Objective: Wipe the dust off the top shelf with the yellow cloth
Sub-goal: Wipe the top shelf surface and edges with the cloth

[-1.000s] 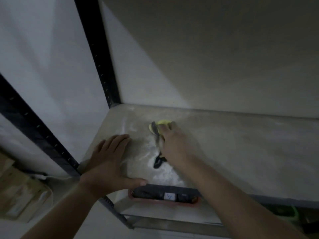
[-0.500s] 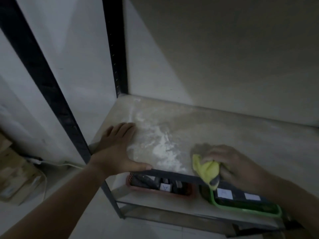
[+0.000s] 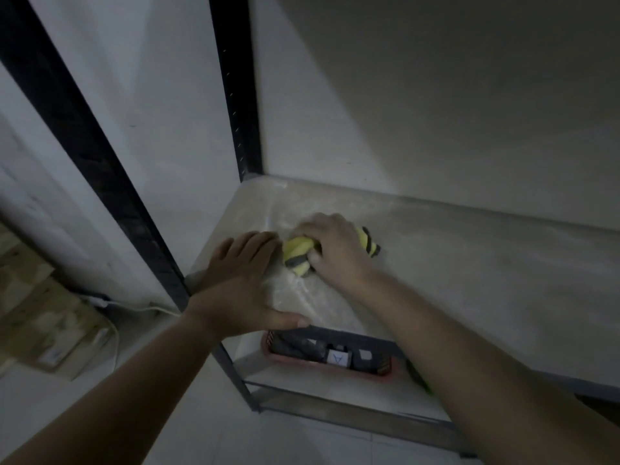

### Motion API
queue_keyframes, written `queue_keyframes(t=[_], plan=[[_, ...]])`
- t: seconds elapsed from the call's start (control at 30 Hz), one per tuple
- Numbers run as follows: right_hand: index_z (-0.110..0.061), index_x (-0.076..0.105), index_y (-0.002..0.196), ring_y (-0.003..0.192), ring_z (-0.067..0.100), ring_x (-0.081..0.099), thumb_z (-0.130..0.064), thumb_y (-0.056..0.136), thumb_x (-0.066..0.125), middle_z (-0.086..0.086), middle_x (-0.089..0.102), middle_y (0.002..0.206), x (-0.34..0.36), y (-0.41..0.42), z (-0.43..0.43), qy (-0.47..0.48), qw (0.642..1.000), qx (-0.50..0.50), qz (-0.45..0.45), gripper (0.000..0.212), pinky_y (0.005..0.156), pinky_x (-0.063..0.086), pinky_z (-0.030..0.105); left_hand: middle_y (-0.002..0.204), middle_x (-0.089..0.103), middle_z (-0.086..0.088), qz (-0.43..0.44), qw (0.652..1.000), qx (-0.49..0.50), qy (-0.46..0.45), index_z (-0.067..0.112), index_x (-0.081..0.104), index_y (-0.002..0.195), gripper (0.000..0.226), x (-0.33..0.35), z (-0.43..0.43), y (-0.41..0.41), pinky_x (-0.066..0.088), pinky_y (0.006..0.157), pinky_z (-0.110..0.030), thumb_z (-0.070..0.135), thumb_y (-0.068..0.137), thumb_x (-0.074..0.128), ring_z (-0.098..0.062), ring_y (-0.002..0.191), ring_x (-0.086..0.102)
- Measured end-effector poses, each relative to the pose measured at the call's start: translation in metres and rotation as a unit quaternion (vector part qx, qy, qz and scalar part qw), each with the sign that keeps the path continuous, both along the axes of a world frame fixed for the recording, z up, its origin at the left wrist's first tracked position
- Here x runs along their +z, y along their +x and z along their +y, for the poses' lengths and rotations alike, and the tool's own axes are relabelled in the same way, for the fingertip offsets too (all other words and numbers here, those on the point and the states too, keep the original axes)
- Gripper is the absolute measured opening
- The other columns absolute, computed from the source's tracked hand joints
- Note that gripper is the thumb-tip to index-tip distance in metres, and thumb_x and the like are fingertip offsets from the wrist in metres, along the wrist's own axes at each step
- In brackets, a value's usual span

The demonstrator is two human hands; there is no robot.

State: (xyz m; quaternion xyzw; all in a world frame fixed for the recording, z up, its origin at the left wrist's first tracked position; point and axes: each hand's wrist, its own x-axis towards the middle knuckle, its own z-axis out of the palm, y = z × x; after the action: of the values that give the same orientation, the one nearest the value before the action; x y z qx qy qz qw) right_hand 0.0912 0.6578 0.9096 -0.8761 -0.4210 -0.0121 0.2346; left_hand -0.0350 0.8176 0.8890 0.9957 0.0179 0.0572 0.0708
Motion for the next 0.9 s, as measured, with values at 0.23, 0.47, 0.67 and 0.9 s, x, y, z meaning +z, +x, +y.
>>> queue_keyframes(t=[0.23,0.47,0.67,0.9], plan=[[-0.016,0.066,0.114,0.104,0.015,0.056,-0.011,0.071,0.055,-0.002,0.062,0.112,0.033,0.031,-0.057,0.088,0.992,-0.038,0.076,0.046,0.094,0.038,0.011,0.16,0.033,0.002,-0.003,1.0,0.003,-0.012,0.015,0.036,0.153,0.142,-0.002,0.001,0.0,0.022,0.123,-0.045,0.111,0.049,0.032,-0.021,0.149,0.028],[-0.031,0.049,0.126,0.106,0.025,0.061,-0.05,0.067,0.039,0.001,0.059,0.122,0.006,0.074,-0.094,0.009,0.983,-0.181,0.034,0.063,0.091,0.051,0.042,0.163,0.027,0.004,0.005,1.0,0.008,-0.026,0.016,0.029,0.156,0.147,-0.002,0.002,0.0,0.019,0.125,-0.046,0.112,0.045,0.032,-0.018,0.151,0.023],[0.009,0.028,0.137,0.121,0.025,0.048,-0.034,0.087,0.032,0.006,0.049,0.13,0.009,0.053,-0.064,-0.055,0.941,-0.329,0.059,0.066,0.096,0.041,0.039,0.162,0.029,0.005,0.0,1.0,-0.001,-0.026,0.016,0.031,0.156,0.144,-0.004,0.004,0.002,0.019,0.125,-0.046,0.112,0.048,0.035,-0.019,0.151,0.025],[-0.016,0.063,0.12,0.112,0.03,0.056,-0.017,0.085,0.057,0.013,0.062,0.12,0.006,0.027,0.014,0.062,0.984,-0.142,0.088,0.035,0.091,0.036,0.026,0.161,0.036,0.0,0.003,1.0,-0.01,-0.013,0.014,0.04,0.153,0.139,-0.005,0.004,0.003,0.028,0.121,-0.049,0.11,0.052,0.039,-0.023,0.15,0.032]])
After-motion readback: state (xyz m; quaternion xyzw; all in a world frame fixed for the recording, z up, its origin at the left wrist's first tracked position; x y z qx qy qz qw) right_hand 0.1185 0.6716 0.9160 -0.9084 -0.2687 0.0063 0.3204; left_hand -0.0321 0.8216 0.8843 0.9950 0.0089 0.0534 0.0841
